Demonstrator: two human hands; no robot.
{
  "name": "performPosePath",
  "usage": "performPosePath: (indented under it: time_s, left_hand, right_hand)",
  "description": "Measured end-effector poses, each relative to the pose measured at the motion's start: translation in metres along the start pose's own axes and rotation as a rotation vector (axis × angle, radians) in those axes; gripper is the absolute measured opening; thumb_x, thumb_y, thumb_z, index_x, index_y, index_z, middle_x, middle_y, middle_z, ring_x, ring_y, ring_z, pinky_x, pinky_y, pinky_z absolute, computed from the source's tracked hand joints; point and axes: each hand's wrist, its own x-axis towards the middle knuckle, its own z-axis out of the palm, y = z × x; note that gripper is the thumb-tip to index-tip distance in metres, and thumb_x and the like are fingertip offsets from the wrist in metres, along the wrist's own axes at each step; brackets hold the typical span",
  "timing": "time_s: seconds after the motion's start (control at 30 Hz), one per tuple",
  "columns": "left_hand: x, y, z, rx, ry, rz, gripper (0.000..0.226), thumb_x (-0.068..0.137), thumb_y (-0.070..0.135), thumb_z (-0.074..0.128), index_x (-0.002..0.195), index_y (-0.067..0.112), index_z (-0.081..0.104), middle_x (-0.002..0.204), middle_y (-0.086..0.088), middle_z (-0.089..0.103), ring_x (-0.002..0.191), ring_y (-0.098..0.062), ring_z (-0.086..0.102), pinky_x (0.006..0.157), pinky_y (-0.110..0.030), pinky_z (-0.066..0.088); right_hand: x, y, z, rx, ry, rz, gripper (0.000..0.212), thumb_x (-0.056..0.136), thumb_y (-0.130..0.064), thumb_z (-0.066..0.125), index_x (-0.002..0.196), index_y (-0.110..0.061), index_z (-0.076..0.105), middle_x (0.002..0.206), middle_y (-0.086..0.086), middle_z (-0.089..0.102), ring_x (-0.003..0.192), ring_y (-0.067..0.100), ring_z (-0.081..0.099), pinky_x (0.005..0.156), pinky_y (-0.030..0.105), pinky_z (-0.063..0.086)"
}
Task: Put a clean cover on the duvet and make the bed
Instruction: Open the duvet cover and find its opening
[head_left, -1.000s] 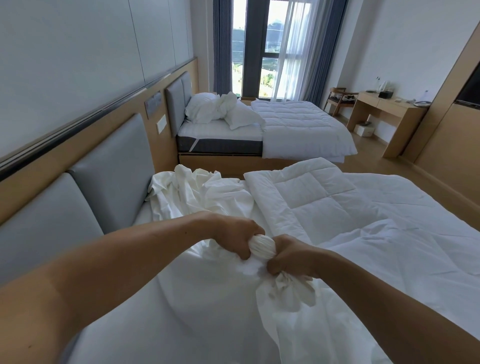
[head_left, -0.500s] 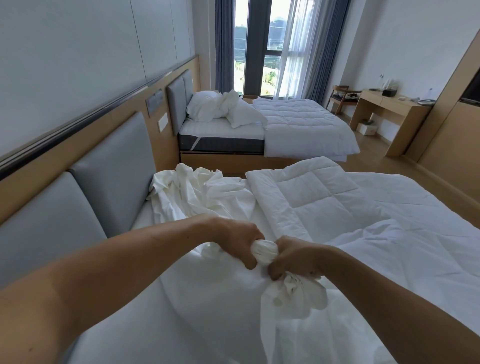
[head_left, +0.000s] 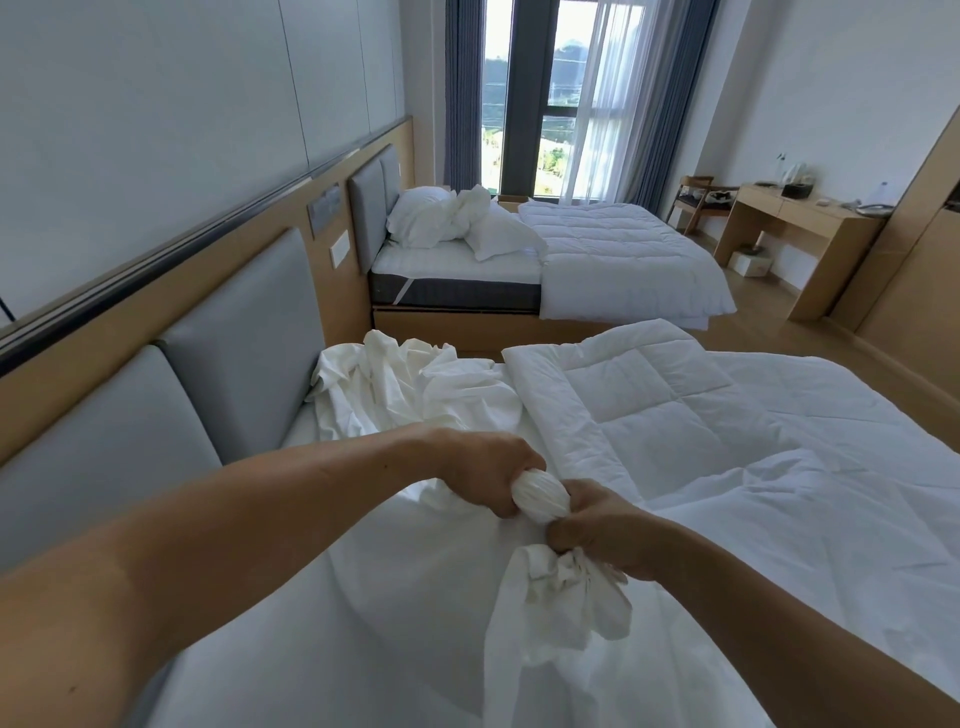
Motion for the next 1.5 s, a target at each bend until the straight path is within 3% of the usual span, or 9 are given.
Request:
performPosePath:
  time_s: [0.13, 0.3, 0.43, 0.6, 0.7, 0.87, 1.13, 1.33, 1.5]
  left_hand:
    - [0.001, -0.001, 0.004, 0.012, -0.021, -0.008, 0.028, 0.079, 0.012, 0.074, 0.105, 0.014, 0.062, 0.091, 0.004, 0.06, 0.082, -0.016, 0.056, 0.064, -0.022, 0.04]
    - [0.001, 0.003, 0.005, 0.0, -0.053, -0.028, 0.03, 0.078, 0.011, 0.074, 0.103, 0.015, 0.056, 0.089, 0.004, 0.057, 0.08, -0.018, 0.056, 0.067, -0.033, 0.05]
    - [0.0, 0.0, 0.004, -0.011, -0.112, -0.08, 0.025, 0.078, 0.012, 0.072, 0.097, 0.017, 0.056, 0.082, 0.006, 0.056, 0.078, -0.019, 0.058, 0.072, -0.04, 0.055]
    - [0.0, 0.003, 0.013, -0.062, -0.201, -0.131, 0.027, 0.077, 0.021, 0.077, 0.096, 0.026, 0.059, 0.083, 0.008, 0.062, 0.079, -0.016, 0.063, 0.07, -0.032, 0.055]
    - [0.002, 0.002, 0.021, -0.007, -0.195, -0.114, 0.028, 0.074, 0.028, 0.082, 0.093, 0.026, 0.062, 0.075, 0.011, 0.062, 0.065, -0.009, 0.06, 0.059, -0.023, 0.049]
    - [0.006, -0.001, 0.014, -0.052, -0.205, -0.184, 0.025, 0.074, 0.02, 0.078, 0.098, 0.016, 0.07, 0.085, -0.002, 0.068, 0.073, -0.02, 0.063, 0.067, -0.032, 0.053]
    - [0.005, -0.005, 0.009, -0.445, -0.319, -0.216, 0.032, 0.056, 0.009, 0.068, 0.088, 0.016, 0.066, 0.088, -0.011, 0.067, 0.079, -0.027, 0.062, 0.073, -0.041, 0.05]
    - [0.006, -0.008, 0.002, -0.577, -0.265, -0.275, 0.025, 0.053, 0.004, 0.065, 0.075, 0.015, 0.067, 0.073, -0.005, 0.066, 0.067, -0.024, 0.062, 0.061, -0.029, 0.051]
    - [0.006, -0.016, 0.007, -0.658, -0.154, -0.278, 0.022, 0.058, 0.011, 0.074, 0.079, 0.017, 0.07, 0.084, -0.009, 0.07, 0.08, -0.029, 0.067, 0.08, -0.047, 0.056]
  right_hand:
    - [0.0, 0.002, -0.002, 0.015, -0.068, 0.03, 0.028, 0.081, 0.015, 0.054, 0.097, -0.004, 0.067, 0.079, 0.007, 0.065, 0.072, 0.017, 0.064, 0.069, 0.029, 0.055]
    - [0.001, 0.003, 0.002, 0.016, -0.019, 0.142, 0.038, 0.064, -0.008, 0.059, 0.1, -0.001, 0.066, 0.086, 0.015, 0.062, 0.078, 0.027, 0.061, 0.076, 0.039, 0.052]
    - [0.001, 0.0, 0.004, 0.15, -0.106, 0.229, 0.035, 0.061, -0.017, 0.06, 0.092, -0.002, 0.063, 0.075, 0.012, 0.06, 0.064, 0.022, 0.059, 0.061, 0.032, 0.05]
    - [0.0, -0.005, 0.006, -0.308, -0.03, 0.141, 0.03, 0.072, -0.02, 0.086, 0.098, -0.013, 0.073, 0.084, 0.002, 0.072, 0.078, 0.016, 0.069, 0.075, 0.031, 0.06]
    - [0.001, -0.003, 0.012, -0.512, 0.053, 0.105, 0.02, 0.074, -0.02, 0.081, 0.092, -0.019, 0.072, 0.083, -0.001, 0.072, 0.08, 0.016, 0.07, 0.079, 0.033, 0.059]
    - [-0.001, -0.013, 0.014, -1.026, 0.152, 0.011, 0.025, 0.076, -0.033, 0.07, 0.096, -0.028, 0.057, 0.086, -0.008, 0.063, 0.086, 0.018, 0.059, 0.089, 0.031, 0.038]
    - [-0.007, -0.009, -0.016, -1.078, 0.109, -0.153, 0.053, 0.076, -0.043, 0.077, 0.119, -0.026, 0.051, 0.105, -0.005, 0.06, 0.099, 0.015, 0.048, 0.094, 0.023, 0.024]
    - [-0.008, -0.011, -0.022, -1.106, 0.162, -0.197, 0.064, 0.077, -0.041, 0.078, 0.13, -0.027, 0.045, 0.119, -0.001, 0.057, 0.114, 0.015, 0.044, 0.092, 0.016, 0.014]
    - [-0.001, -0.006, -0.024, -1.06, 0.337, -0.165, 0.076, 0.066, -0.052, 0.08, 0.13, -0.033, 0.045, 0.119, -0.01, 0.054, 0.118, 0.014, 0.044, 0.112, 0.034, 0.021]
